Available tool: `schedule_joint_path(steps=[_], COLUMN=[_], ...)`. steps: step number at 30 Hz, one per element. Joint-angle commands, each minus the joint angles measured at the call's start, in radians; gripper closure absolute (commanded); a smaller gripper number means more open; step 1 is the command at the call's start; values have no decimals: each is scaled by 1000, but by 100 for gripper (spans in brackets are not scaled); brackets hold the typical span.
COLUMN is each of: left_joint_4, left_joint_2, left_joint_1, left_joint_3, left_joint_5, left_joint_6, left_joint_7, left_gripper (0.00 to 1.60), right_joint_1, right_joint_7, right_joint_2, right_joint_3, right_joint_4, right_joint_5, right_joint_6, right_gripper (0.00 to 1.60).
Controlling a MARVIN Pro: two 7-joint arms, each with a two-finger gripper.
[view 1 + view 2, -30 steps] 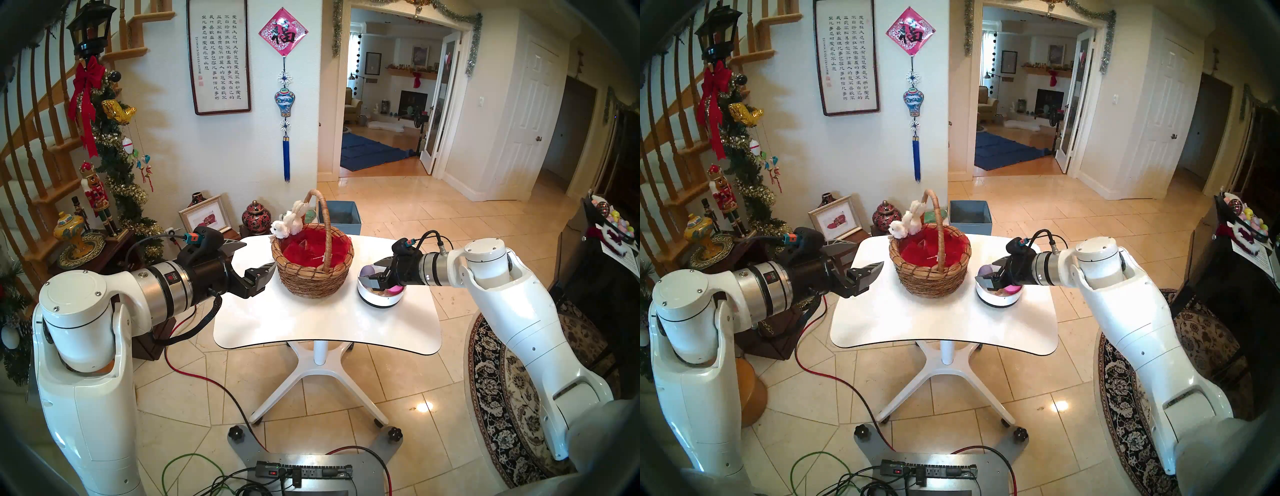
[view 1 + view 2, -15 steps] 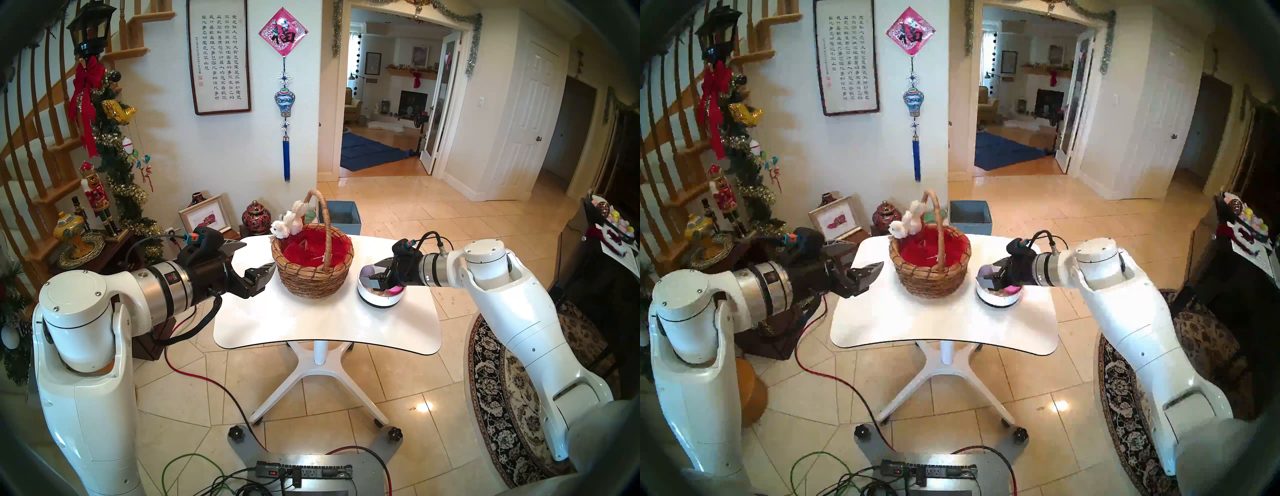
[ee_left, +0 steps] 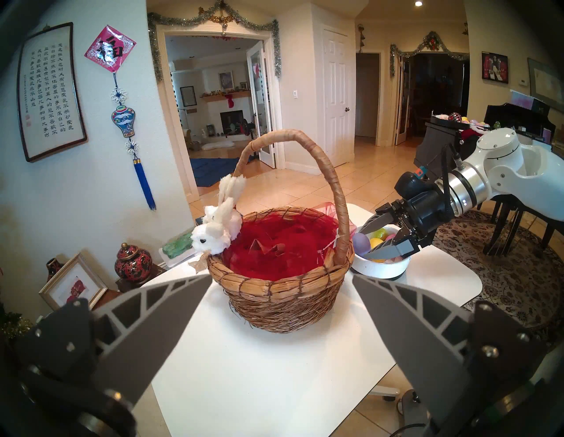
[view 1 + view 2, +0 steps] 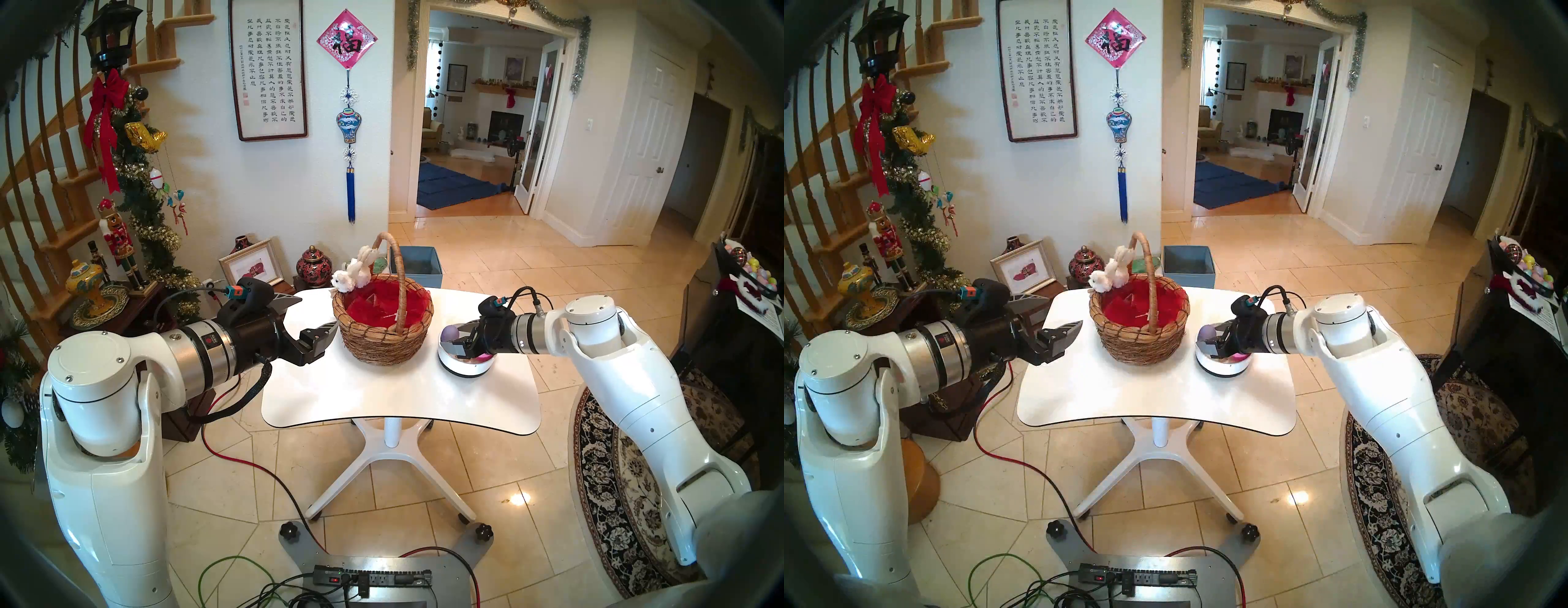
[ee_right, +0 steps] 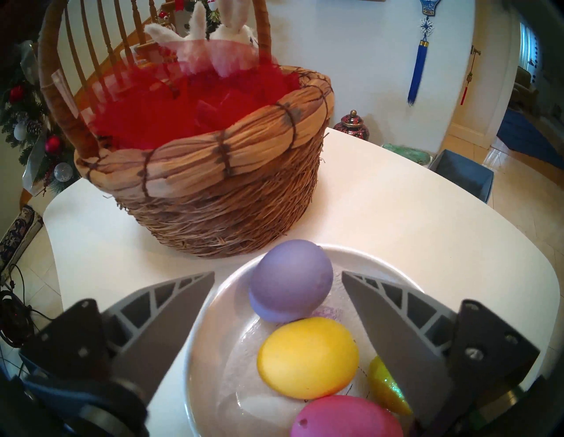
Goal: Put easter egg into basket
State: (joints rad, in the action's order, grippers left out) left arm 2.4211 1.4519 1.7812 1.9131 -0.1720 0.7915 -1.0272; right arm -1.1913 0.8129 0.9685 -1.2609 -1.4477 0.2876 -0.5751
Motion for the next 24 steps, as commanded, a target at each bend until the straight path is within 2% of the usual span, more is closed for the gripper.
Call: schedule_joint_path(steps=[1, 3, 4, 24], left_joint_4=[5, 5, 5, 5], left_joint_2=[-1, -1, -1, -1], left_joint_1=[-3, -3, -3, -3], left_joint_3=[-2, -2, -2, -2], left_joint_5=[-1, -1, -1, -1], left_joint_6=[-1, -1, -1, -1], left_joint_7=[1, 1, 1, 1], left_gripper=[0, 0, 0, 0], right_joint_1=[4, 4, 4, -3], right_joint_7=[-1, 0, 0, -4], right_joint_2=[4, 4, 5, -21], right_joint_3=[-3, -2, -2, -35], right_joint_4=[-3, -2, -2, -53], right_joint_5=[3, 4, 4, 23], right_joint_6=[8, 8, 8, 9], right_gripper=[55, 82, 86, 97])
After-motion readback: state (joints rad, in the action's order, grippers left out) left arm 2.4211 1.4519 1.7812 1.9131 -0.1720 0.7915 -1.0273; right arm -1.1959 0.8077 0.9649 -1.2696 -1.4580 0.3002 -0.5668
